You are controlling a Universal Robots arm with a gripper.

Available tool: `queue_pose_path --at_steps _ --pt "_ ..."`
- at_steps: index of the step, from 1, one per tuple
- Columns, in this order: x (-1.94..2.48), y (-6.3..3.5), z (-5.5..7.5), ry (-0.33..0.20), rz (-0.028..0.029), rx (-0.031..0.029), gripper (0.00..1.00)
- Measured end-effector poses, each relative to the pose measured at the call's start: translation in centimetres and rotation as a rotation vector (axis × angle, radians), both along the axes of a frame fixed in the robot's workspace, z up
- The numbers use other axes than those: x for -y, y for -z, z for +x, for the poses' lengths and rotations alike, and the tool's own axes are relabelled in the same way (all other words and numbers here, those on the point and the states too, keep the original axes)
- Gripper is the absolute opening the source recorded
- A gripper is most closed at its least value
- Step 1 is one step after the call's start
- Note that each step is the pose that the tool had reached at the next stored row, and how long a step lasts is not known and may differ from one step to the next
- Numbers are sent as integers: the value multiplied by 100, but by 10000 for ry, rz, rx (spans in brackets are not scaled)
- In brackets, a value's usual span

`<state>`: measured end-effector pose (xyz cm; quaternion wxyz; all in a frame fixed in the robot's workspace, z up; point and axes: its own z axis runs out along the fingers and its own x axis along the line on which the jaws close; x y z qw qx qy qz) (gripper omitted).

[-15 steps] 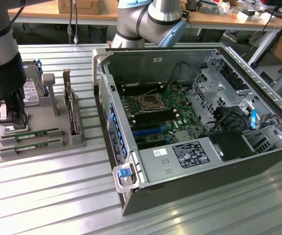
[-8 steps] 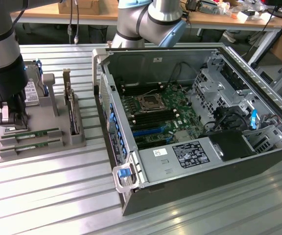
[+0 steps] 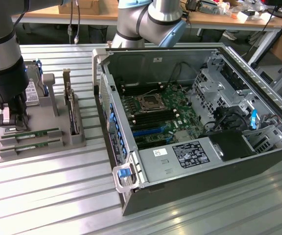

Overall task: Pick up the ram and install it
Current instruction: 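Pick up the ram and move it above insertion slot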

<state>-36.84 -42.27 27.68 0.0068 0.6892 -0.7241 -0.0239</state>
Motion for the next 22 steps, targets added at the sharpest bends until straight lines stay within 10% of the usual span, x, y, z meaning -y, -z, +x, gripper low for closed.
queue_pose_path --at_steps 22 --pt "2 90 14 0 0 1 30"
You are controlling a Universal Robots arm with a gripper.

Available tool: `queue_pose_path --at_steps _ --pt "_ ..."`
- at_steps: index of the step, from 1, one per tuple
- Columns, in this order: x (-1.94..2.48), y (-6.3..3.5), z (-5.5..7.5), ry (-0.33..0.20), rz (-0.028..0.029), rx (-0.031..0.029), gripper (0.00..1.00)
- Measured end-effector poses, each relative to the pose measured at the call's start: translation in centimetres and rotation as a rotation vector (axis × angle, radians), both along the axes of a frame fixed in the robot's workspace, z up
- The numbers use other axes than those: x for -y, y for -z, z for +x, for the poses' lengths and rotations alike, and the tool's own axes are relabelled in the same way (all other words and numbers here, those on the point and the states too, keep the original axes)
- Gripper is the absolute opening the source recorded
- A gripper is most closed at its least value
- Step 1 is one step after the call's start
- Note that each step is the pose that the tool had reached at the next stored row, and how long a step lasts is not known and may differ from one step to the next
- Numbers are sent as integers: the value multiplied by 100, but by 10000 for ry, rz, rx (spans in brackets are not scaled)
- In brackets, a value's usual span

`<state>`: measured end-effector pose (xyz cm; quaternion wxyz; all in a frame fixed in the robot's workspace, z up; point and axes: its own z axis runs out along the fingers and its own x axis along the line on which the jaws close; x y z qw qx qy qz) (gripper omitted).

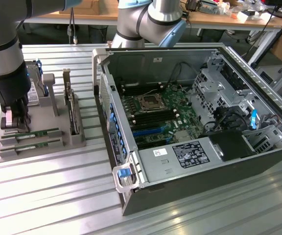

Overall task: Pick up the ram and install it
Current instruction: 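Pick up the ram and move it above insertion slot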

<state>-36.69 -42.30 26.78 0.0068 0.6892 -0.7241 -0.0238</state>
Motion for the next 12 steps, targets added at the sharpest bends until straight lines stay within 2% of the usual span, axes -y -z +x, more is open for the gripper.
queue_pose_path --at_steps 12 --pt "2 43 36 0 -1 -2 30"
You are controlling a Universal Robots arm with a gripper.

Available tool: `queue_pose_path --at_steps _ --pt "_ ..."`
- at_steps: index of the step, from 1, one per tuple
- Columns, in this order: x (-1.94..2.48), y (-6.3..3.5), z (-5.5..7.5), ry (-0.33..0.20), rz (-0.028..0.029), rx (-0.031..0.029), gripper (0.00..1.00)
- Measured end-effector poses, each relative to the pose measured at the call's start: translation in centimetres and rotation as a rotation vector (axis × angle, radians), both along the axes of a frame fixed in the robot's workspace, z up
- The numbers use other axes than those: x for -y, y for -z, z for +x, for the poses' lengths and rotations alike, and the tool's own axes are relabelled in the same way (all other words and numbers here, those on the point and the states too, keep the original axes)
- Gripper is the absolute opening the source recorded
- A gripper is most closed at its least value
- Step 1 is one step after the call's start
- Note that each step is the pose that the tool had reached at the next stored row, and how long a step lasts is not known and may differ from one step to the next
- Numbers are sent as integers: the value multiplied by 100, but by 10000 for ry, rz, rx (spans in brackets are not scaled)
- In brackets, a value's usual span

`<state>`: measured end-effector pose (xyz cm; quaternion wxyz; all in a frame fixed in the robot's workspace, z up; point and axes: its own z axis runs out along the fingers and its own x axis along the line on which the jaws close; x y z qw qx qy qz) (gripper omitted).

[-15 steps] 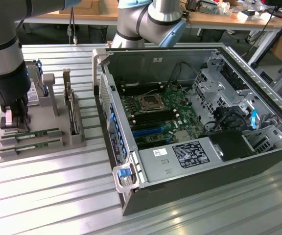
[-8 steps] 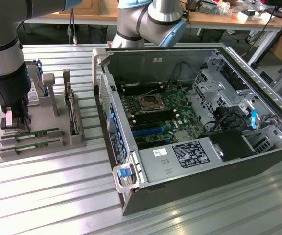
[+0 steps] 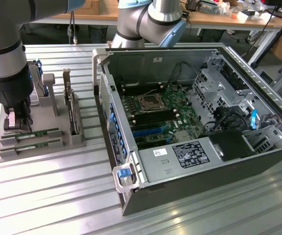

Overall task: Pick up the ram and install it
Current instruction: 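Pick up the ram and move it above insertion slot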

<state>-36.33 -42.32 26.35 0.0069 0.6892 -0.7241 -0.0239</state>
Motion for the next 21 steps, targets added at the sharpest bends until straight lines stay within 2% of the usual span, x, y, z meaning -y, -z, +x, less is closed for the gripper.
queue_pose_path --at_steps 9,21 --pt "43 67 7 -49 -2 2 30" --pt "48 128 13 -107 -43 2 30"
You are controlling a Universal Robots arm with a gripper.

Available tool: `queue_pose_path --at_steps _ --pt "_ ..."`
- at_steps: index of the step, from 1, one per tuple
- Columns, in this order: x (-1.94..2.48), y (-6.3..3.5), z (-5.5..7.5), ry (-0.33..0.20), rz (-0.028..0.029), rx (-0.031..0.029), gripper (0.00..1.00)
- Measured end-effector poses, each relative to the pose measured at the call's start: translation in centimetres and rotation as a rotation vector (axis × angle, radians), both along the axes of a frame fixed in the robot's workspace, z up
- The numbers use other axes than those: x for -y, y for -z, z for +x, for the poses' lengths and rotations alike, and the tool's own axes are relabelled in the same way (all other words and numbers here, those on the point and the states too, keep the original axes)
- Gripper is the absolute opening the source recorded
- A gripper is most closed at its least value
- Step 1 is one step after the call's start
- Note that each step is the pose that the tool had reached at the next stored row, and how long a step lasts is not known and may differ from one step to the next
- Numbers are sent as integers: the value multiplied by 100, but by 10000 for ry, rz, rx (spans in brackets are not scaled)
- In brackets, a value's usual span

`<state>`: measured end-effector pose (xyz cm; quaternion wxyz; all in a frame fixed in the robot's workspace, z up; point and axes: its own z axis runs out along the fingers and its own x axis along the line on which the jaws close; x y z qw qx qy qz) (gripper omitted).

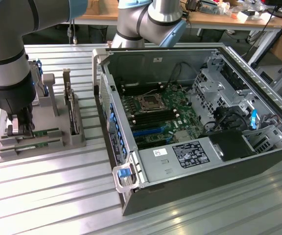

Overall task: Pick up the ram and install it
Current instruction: 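Pick up the ram and move it above insertion slot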

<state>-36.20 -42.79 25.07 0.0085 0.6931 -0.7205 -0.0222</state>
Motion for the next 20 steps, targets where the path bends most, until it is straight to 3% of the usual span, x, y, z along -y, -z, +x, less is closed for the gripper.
queue_pose_path --at_steps 20 --pt "12 114 7 -104 -71 0 30"
